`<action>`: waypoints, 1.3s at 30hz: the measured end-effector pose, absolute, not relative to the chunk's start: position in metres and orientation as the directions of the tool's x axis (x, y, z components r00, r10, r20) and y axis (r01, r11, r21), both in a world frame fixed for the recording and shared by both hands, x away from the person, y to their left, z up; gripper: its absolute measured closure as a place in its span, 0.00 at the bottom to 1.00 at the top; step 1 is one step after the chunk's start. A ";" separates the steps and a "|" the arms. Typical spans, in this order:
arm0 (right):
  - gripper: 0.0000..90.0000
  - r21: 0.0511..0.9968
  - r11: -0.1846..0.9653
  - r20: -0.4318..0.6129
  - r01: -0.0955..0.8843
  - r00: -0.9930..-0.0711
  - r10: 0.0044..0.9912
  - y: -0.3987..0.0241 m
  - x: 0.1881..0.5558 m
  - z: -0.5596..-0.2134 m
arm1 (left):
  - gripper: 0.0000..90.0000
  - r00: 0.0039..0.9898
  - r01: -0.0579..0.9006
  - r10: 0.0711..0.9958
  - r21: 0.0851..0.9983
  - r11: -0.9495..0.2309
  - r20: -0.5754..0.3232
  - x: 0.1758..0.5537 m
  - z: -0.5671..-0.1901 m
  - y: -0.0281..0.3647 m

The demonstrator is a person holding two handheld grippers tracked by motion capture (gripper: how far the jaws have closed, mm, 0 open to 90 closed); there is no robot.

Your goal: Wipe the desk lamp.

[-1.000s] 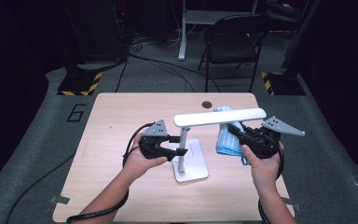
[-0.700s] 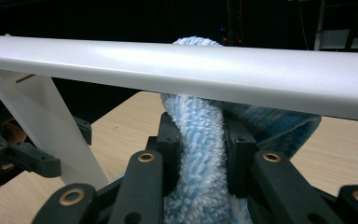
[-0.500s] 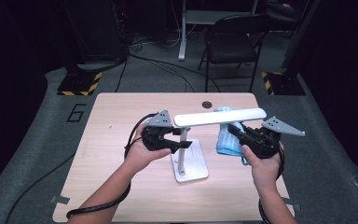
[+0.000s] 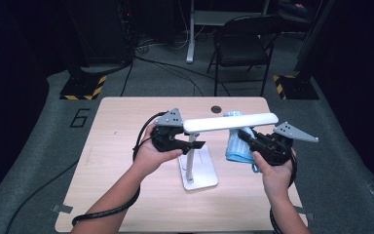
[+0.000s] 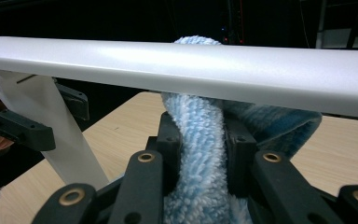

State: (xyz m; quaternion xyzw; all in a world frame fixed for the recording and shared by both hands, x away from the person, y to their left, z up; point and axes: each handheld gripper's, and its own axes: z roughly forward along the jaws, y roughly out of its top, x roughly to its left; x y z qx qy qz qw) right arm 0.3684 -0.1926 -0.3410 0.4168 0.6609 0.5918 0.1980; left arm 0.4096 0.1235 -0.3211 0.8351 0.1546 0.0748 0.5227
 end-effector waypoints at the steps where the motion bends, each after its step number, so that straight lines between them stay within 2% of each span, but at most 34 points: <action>1: 0.80 0.946 -0.047 0.234 0.321 -0.574 0.785 -0.192 0.368 -0.341 | 0.57 0.941 0.179 0.337 0.896 -0.406 -0.035 0.410 -0.321 0.124; 4: 0.80 0.946 -0.043 0.232 0.322 -0.579 0.781 -0.187 0.366 -0.339 | 0.58 0.941 0.161 0.339 0.894 -0.419 -0.010 0.408 -0.321 0.123; 15: 0.80 0.958 0.031 0.176 0.287 -0.665 0.726 -0.154 0.358 -0.328 | 0.58 0.936 0.162 0.351 0.895 -0.417 -0.006 0.406 -0.322 0.123; 18: 0.80 0.958 0.030 0.174 0.286 -0.661 0.730 -0.155 0.359 -0.328 | 0.58 0.937 0.158 0.350 0.896 -0.415 -0.003 0.407 -0.322 0.124; 30: 0.80 0.942 -0.095 0.259 0.321 -0.521 0.813 -0.215 0.372 -0.339 | 0.58 0.936 0.162 0.353 0.898 -0.410 -0.008 0.406 -0.323 0.125; 39: 0.80 0.937 -0.111 0.260 0.332 -0.447 0.856 -0.240 0.376 -0.342 | 0.58 0.937 0.162 0.349 0.899 -0.407 -0.010 0.407 -0.323 0.124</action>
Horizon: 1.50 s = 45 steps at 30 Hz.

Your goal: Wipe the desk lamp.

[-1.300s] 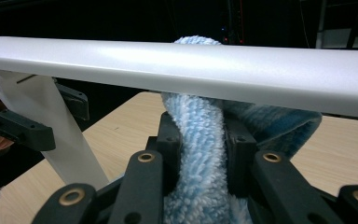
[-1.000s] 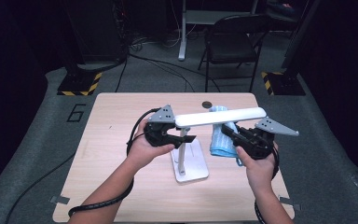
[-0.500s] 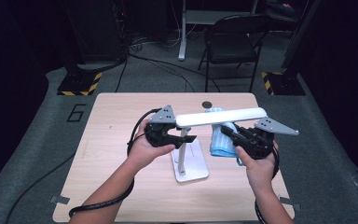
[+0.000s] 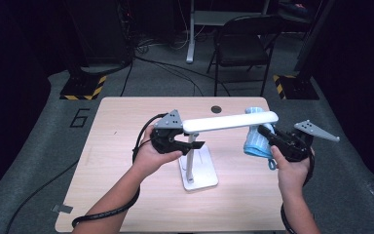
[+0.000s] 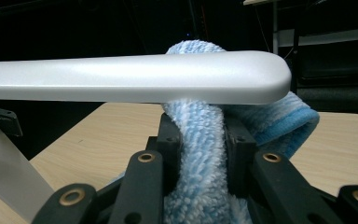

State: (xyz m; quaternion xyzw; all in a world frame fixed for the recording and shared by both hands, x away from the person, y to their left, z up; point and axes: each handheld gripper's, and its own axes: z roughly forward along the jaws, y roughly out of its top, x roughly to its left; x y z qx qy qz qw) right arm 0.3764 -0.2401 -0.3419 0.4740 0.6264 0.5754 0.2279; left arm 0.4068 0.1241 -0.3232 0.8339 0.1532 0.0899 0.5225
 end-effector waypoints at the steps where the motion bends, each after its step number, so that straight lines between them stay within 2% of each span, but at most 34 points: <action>1: 0.80 0.937 -0.111 0.259 0.330 -0.446 0.857 -0.240 0.376 -0.341 | 0.58 0.937 0.161 0.349 0.899 -0.408 -0.009 0.407 -0.323 0.124; 4: 0.80 0.941 -0.093 0.237 0.325 -0.437 0.868 -0.241 0.377 -0.340 | 0.58 0.937 0.161 0.350 0.899 -0.407 -0.010 0.407 -0.323 0.124; 9: 0.80 0.930 -0.143 0.282 0.340 -0.405 0.870 -0.256 0.380 -0.343 | 0.58 0.937 0.160 0.348 0.899 -0.407 -0.009 0.407 -0.323 0.124; 14: 0.80 0.934 -0.120 0.261 0.337 -0.413 0.873 -0.250 0.378 -0.342 | 0.58 0.937 0.163 0.349 0.899 -0.407 -0.012 0.407 -0.323 0.124; 25: 0.80 0.947 -0.041 0.228 0.318 -0.578 0.783 -0.193 0.367 -0.333 | 0.58 0.937 0.162 0.350 0.900 -0.404 -0.012 0.407 -0.324 0.125; 31: 0.80 0.955 0.003 0.197 0.298 -0.638 0.745 -0.167 0.362 -0.328 | 0.58 0.936 0.161 0.351 0.900 -0.404 -0.010 0.406 -0.324 0.125; 36: 0.80 0.953 -0.008 0.204 0.304 -0.619 0.759 -0.179 0.365 -0.331 | 0.58 0.937 0.157 0.348 0.902 -0.403 -0.007 0.407 -0.324 0.124; 45: 0.80 0.938 -0.109 0.265 0.328 -0.481 0.836 -0.237 0.376 -0.341 | 0.58 0.937 0.160 0.348 0.904 -0.397 -0.013 0.407 -0.325 0.124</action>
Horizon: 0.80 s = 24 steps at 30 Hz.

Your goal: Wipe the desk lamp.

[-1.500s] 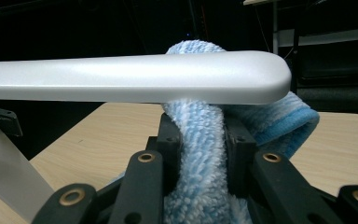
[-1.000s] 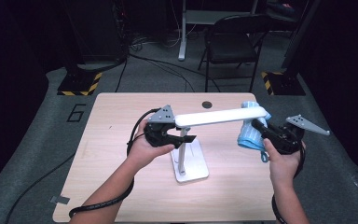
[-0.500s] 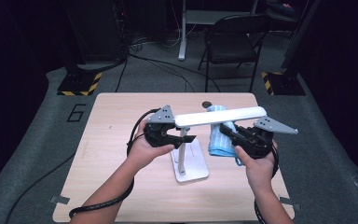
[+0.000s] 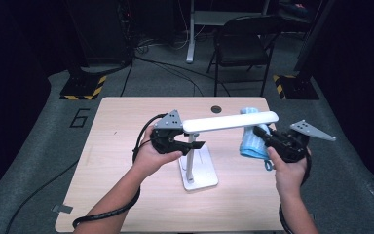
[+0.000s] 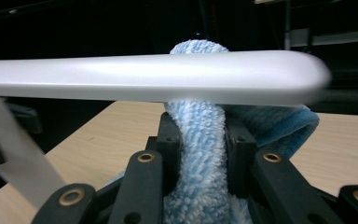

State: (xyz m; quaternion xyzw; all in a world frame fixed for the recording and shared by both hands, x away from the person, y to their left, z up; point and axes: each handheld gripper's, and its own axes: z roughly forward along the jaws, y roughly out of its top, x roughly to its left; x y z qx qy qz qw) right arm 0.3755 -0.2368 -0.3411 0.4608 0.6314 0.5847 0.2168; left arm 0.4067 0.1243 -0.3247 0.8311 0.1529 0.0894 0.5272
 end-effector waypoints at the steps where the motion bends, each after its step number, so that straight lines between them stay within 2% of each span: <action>1: 0.80 0.936 -0.115 0.269 0.333 -0.462 0.845 -0.243 0.376 -0.342 | 0.58 0.937 0.160 0.348 0.904 -0.397 -0.013 0.407 -0.325 0.124; 7: 0.80 0.926 -0.149 0.291 0.346 -0.404 0.867 -0.267 0.379 -0.344 | 0.58 0.938 0.161 0.345 0.903 -0.398 -0.015 0.407 -0.325 0.124; 14: 0.80 0.927 -0.153 0.290 0.343 -0.396 0.871 -0.265 0.380 -0.345 | 0.58 0.937 0.163 0.348 0.903 -0.397 -0.016 0.407 -0.325 0.125; 17: 0.80 0.934 -0.133 0.271 0.333 -0.414 0.869 -0.255 0.377 -0.342 | 0.58 0.940 0.162 0.340 0.900 -0.404 -0.017 0.408 -0.324 0.126; 24: 0.80 0.947 -0.058 0.226 0.316 -0.527 0.819 -0.217 0.370 -0.335 | 0.58 0.939 0.163 0.344 0.902 -0.400 -0.017 0.408 -0.325 0.126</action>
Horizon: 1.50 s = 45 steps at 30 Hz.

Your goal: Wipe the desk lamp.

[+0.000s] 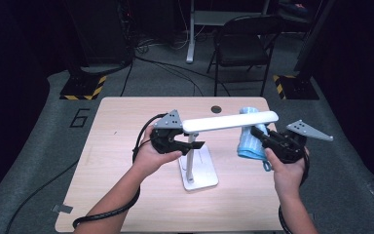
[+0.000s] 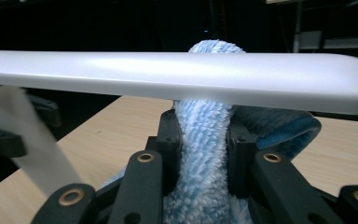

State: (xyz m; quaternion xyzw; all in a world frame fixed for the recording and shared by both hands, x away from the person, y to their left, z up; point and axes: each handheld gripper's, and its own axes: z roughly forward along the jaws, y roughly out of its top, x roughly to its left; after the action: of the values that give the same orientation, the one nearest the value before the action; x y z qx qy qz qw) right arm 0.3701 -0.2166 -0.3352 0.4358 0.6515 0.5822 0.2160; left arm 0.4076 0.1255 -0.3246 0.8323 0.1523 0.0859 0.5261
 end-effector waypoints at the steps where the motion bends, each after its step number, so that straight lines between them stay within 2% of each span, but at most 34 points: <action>1: 0.80 0.947 -0.051 0.224 0.317 -0.538 0.813 -0.212 0.369 -0.334 | 0.58 0.938 0.163 0.347 0.903 -0.397 -0.017 0.407 -0.325 0.125; 6: 0.80 0.947 -0.039 0.228 0.318 -0.583 0.780 -0.198 0.365 -0.333 | 0.58 0.938 0.162 0.348 0.905 -0.393 -0.017 0.407 -0.325 0.125; 11: 0.80 0.947 -0.048 0.232 0.319 -0.570 0.788 -0.204 0.368 -0.335 | 0.58 0.937 0.162 0.348 0.906 -0.390 -0.018 0.407 -0.326 0.124; 15: 0.80 0.947 -0.055 0.223 0.317 -0.526 0.821 -0.219 0.373 -0.338 | 0.58 0.938 0.159 0.348 0.905 -0.395 -0.014 0.408 -0.325 0.124; 23: 0.80 0.928 -0.148 0.290 0.342 -0.415 0.862 -0.259 0.379 -0.346 | 0.58 0.938 0.158 0.347 0.905 -0.394 -0.013 0.408 -0.326 0.124; 30: 0.80 0.931 -0.157 0.282 0.330 -0.377 0.882 -0.273 0.376 -0.348 | 0.58 0.938 0.160 0.346 0.907 -0.391 -0.017 0.408 -0.326 0.124; 41: 0.80 0.930 -0.146 0.289 0.337 -0.427 0.857 -0.275 0.377 -0.351 | 0.58 0.942 0.159 0.336 0.908 -0.387 -0.022 0.409 -0.326 0.125; 45: 0.80 0.940 -0.111 0.259 0.322 -0.462 0.848 -0.279 0.379 -0.350 | 0.58 0.945 0.158 0.326 0.906 -0.392 -0.023 0.410 -0.325 0.127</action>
State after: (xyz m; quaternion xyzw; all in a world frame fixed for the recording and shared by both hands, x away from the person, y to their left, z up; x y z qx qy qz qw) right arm 0.3786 -0.2791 -0.3503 0.4667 0.6270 0.5813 0.2261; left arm 0.4099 0.1268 -0.3252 0.8306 0.1458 0.0792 0.5315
